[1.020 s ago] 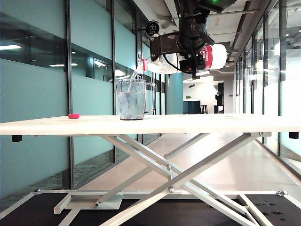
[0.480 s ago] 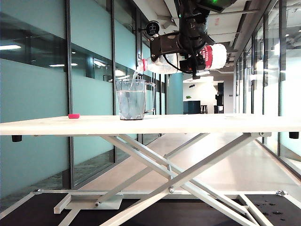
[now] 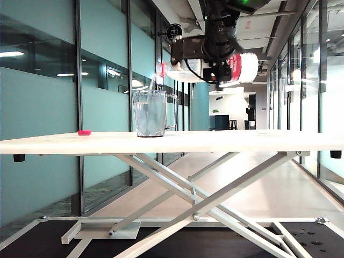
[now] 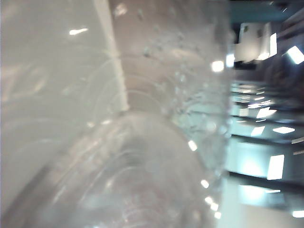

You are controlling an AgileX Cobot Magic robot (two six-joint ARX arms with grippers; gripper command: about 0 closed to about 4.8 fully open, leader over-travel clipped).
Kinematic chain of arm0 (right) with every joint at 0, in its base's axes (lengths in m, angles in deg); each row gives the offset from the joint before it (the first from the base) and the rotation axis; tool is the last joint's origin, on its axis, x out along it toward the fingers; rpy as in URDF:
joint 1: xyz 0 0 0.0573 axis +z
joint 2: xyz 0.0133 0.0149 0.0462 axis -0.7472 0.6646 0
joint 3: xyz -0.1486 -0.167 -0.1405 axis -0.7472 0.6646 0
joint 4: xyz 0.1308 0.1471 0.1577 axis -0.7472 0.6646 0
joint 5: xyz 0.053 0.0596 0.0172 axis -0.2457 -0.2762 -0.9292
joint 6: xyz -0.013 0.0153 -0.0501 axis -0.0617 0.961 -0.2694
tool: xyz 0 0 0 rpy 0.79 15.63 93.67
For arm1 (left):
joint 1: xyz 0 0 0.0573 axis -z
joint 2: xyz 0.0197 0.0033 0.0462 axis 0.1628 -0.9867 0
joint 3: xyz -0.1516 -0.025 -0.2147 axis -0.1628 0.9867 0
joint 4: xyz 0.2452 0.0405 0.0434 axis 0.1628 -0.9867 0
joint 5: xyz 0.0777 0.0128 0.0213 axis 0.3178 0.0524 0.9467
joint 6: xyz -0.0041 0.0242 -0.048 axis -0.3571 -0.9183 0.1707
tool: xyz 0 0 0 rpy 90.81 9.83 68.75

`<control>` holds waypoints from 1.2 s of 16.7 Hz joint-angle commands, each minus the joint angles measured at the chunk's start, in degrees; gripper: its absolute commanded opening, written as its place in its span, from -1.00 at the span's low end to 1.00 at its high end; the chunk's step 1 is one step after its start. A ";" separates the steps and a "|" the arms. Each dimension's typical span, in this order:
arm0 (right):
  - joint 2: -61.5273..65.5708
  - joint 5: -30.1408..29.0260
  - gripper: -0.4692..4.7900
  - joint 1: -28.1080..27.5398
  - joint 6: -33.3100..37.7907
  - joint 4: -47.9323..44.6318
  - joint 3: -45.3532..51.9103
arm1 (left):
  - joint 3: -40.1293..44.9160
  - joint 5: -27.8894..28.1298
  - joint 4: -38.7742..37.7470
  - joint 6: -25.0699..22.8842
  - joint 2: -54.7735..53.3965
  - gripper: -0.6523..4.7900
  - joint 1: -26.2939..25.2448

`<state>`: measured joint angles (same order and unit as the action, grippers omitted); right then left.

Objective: Pick up the mineral water bottle on the table and pour water into the mug until it's half full.

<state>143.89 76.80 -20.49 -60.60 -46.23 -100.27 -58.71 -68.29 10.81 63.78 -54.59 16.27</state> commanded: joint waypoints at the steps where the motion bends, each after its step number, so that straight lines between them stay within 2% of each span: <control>1: -0.66 -6.93 0.06 0.17 20.02 1.16 -0.39 | -0.13 0.00 0.33 -0.22 -0.04 -0.78 0.04; 2: -0.68 -10.23 0.05 0.15 27.82 1.05 -0.39 | -0.13 -0.02 0.33 -0.22 -0.04 -0.78 0.04; 4: -0.68 -14.71 0.04 0.13 35.67 0.79 -0.39 | -0.13 0.00 0.33 -0.22 -0.04 -0.78 0.04; 5: -0.70 -16.90 -0.07 0.13 39.58 0.59 -0.39 | -0.13 0.00 0.31 -0.22 -0.04 -0.78 0.02; 6: -1.11 -20.31 -0.36 -0.17 42.51 0.28 -0.22 | -0.13 -0.02 0.33 -0.20 -0.02 -0.78 0.04; 7: -2.03 -26.49 -0.50 -0.76 45.94 -0.81 0.33 | -0.13 -0.02 0.31 -0.17 -0.02 -0.78 0.04; 8: -2.97 -29.05 -0.50 -1.53 49.13 -2.43 0.98 | -0.13 -0.02 0.31 -0.17 -0.02 -0.78 0.04; 12: -5.55 -33.07 -0.50 -5.95 57.27 -4.63 2.25 | -0.13 -0.04 0.33 0.04 -0.02 -0.78 0.04; 15: -6.64 -42.40 -0.50 -10.12 63.78 -6.73 4.66 | -0.13 -0.04 0.33 0.02 -0.02 -0.78 0.04; 18: -7.67 -50.16 -0.50 -14.29 68.37 -18.82 14.05 | -0.13 -0.02 0.31 -0.02 -0.02 -0.78 0.04; 20: -7.63 -51.78 -0.50 -15.80 71.45 -27.32 19.85 | -0.13 -0.04 0.31 -0.24 -0.02 -0.78 0.04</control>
<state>136.70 26.25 -35.88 8.56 -67.12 -82.26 -58.71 -68.29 10.83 63.78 -54.59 16.27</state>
